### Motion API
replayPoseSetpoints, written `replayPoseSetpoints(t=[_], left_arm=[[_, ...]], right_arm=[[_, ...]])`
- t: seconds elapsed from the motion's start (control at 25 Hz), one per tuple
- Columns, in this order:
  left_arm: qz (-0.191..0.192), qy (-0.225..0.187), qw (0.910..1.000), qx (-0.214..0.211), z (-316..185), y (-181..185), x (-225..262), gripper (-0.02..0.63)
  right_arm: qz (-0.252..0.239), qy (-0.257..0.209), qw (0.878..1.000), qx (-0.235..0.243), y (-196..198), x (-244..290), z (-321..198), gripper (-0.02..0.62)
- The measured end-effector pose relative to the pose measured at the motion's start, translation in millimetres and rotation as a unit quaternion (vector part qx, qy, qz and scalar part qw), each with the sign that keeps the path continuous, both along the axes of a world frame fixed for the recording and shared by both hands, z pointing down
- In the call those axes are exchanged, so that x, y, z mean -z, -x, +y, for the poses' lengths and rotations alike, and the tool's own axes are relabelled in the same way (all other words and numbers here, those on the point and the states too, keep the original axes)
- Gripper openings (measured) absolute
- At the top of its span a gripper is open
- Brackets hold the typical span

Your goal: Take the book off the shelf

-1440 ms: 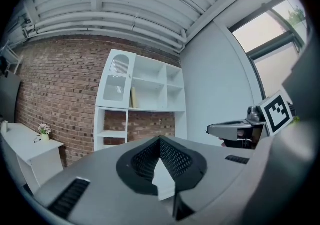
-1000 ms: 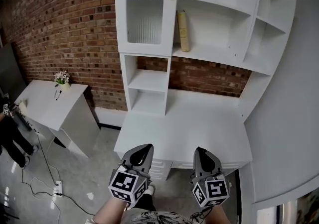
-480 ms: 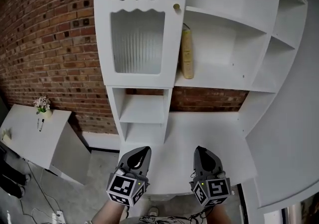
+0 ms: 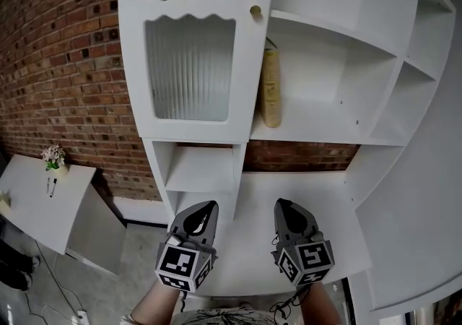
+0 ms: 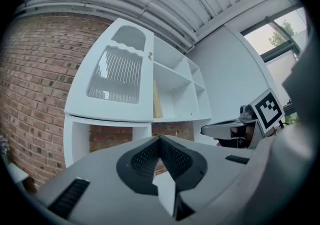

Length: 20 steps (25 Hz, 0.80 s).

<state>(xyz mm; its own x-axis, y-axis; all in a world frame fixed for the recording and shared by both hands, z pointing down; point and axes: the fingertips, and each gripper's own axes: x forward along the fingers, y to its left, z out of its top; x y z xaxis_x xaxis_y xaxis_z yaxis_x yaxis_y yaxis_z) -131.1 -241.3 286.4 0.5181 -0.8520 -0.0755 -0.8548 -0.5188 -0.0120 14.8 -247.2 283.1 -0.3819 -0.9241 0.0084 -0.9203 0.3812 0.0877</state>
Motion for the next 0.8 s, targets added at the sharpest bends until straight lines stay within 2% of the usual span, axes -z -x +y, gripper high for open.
replayPoseSetpoints(t=[0.16,0.24,0.32,0.44,0.56,0.8], left_arm=[[0.001,0.001,0.9999,0.010,-21.5,-13.9,6.5,0.012],[0.004,0.001,0.9999,0.013,-31.5,-18.6,9.6,0.012],[0.003,-0.002,0.9998,0.019,-39.4,-21.1,12.4,0.012],[0.002,-0.005,0.9996,0.027,-50.2,-23.7,16.3,0.012],[-0.001,-0.006,0.9995,0.032,-58.9,-26.6,18.8,0.012],[-0.001,-0.018,0.9992,0.036,-72.7,-33.9,26.4,0.012]], right_arm=[[0.004,-0.021,1.000,0.011,-7.4,25.2,-33.3,0.002],[0.011,-0.035,0.999,0.012,-9.6,41.6,-50.3,0.050],[0.016,-0.045,0.999,0.018,-8.8,57.3,-67.2,0.069],[0.017,-0.053,0.998,0.034,-4.0,79.4,-92.9,0.186],[0.002,-0.058,0.997,0.050,1.9,101.3,-118.3,0.277],[0.029,-0.059,0.997,0.029,6.1,133.5,-173.5,0.295]])
